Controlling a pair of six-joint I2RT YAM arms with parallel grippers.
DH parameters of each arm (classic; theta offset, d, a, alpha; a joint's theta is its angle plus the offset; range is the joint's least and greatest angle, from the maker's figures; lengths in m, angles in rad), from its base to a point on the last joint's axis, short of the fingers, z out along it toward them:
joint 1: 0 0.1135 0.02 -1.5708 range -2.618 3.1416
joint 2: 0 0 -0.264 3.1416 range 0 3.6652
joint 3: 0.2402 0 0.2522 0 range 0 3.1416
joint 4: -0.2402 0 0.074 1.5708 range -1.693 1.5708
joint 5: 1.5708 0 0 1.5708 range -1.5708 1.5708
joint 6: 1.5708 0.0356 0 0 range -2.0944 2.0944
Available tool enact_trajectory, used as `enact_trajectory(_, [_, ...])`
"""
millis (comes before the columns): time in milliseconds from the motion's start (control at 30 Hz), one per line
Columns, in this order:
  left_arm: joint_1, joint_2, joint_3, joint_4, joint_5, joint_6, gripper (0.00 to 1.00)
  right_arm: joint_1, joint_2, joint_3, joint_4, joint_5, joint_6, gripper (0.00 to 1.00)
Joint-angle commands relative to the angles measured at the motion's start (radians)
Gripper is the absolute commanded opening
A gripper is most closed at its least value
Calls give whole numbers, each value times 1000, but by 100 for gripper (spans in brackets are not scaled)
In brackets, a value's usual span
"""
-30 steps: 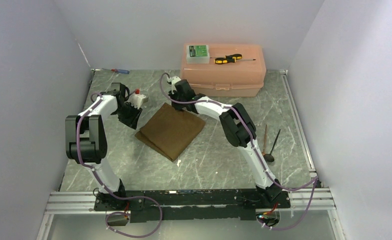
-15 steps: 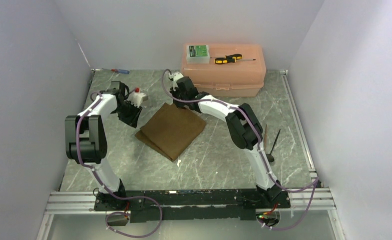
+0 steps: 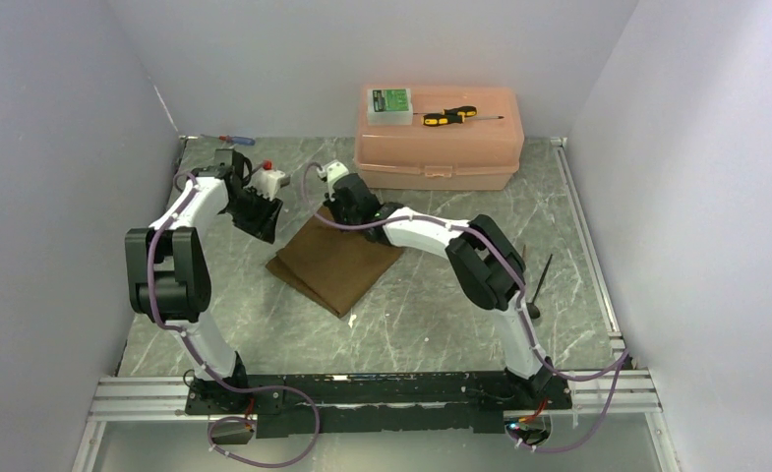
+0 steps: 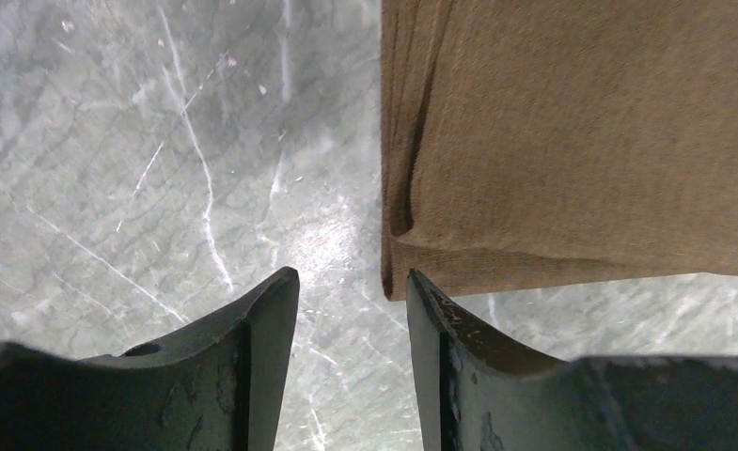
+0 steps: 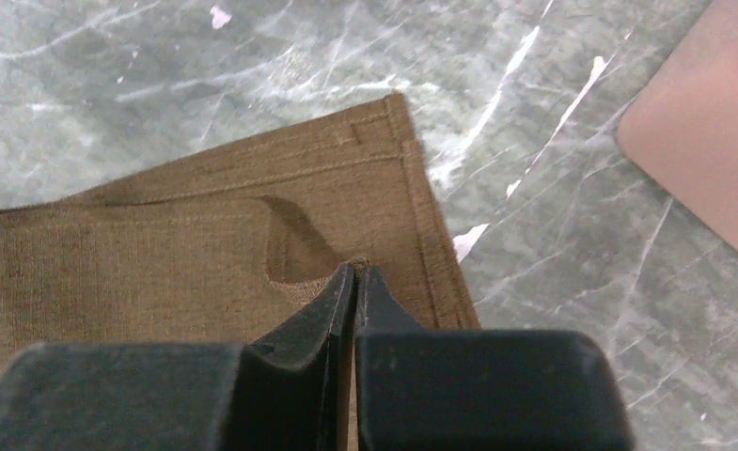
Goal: Fold the napkin into a case and place the utensils inside
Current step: Fold the top corner of the square-folded napkin at the center of the board.
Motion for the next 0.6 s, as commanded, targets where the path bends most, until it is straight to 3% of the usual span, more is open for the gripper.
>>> enact_trajectory(0, [0,-54,66,-41,126,-54,52,33,-78,-45,99,121,-25,2])
enact_trajectory(200, [-14,-27,59,-29,195,-78,54,49,-159,-126,133,94,16,1])
enact_trajectory(567, [-43,40,52,54,84,-131,51,108,-314,-406,132,-104,131,0])
